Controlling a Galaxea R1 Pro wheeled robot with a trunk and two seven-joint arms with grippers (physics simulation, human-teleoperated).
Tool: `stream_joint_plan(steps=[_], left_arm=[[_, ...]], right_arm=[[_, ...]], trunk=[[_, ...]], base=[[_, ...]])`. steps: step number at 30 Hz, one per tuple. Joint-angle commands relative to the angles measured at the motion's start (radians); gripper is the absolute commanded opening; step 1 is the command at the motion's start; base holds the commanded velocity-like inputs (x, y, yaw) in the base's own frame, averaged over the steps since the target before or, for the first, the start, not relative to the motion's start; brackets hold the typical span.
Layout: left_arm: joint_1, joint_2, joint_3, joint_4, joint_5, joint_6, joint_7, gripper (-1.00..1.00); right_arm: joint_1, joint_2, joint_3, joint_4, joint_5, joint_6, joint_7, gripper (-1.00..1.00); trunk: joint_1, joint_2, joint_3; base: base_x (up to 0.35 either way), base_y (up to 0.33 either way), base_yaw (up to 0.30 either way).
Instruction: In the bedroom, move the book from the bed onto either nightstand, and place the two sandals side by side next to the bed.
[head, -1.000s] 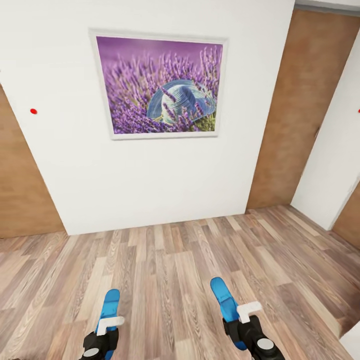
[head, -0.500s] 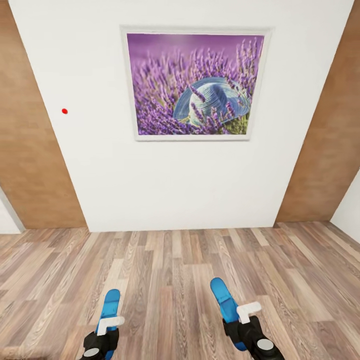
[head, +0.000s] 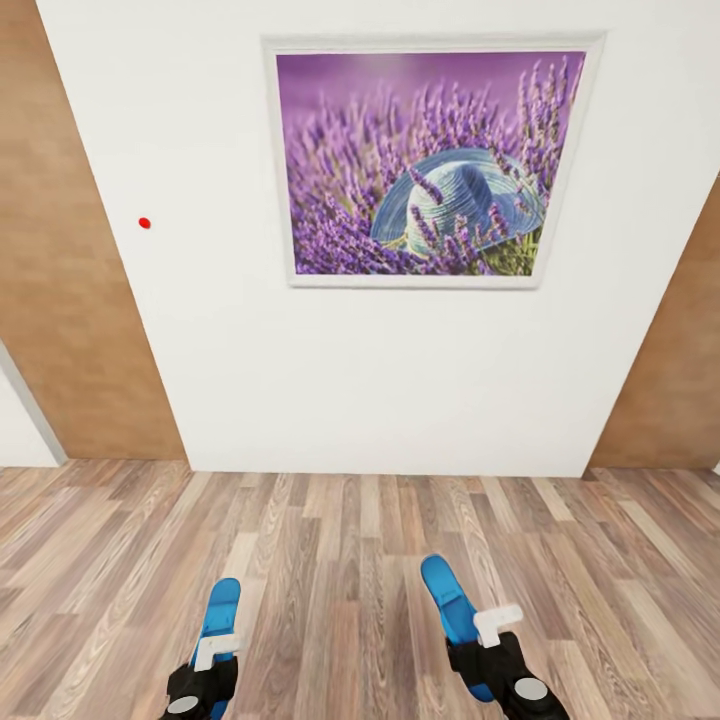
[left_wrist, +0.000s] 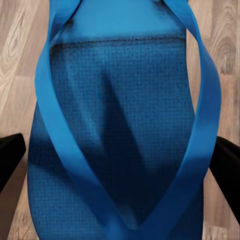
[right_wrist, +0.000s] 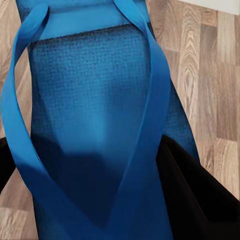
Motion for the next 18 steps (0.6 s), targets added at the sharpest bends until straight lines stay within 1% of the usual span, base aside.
stream_joint_plan(steps=[1, 5, 8, 12, 18], left_arm=[[-0.001, 0.000, -0.009, -0.001, 0.006, -0.002, 0.005, -1.00], [-0.001, 0.000, -0.009, -0.001, 0.006, -0.002, 0.005, -1.00], [-0.001, 0.000, -0.009, -0.001, 0.006, -0.002, 0.005, -1.00], [-0.001, -0.001, -0.010, -0.001, 0.005, -0.002, 0.005, -1.00], [-0.001, -0.001, -0.010, -0.001, 0.005, -0.002, 0.005, -1.00]], right_arm=[[-0.001, -0.001, 0.004, -0.002, -0.001, 0.006, -0.009, -1.00], [-0.001, -0.001, 0.004, -0.002, 0.000, 0.006, -0.009, -1.00], [-0.001, -0.001, 0.005, -0.001, 0.000, 0.006, -0.009, -1.00], [-0.001, -0.001, 0.005, -0.001, 0.000, 0.006, -0.009, -1.00], [-0.001, -0.001, 0.007, 0.020, 0.000, 0.006, -0.009, -1.00]], trunk=[[0.001, -0.001, -0.001], [0.001, -0.001, -0.001], [0.001, -0.001, -0.003], [0.001, -0.001, -0.004], [0.001, -0.001, -0.005]], base=[[0.339, 0.000, 0.009], [0.339, 0.000, 0.029], [0.339, 0.000, 0.114], [0.339, 0.000, 0.202], [0.339, 0.000, 0.257]])
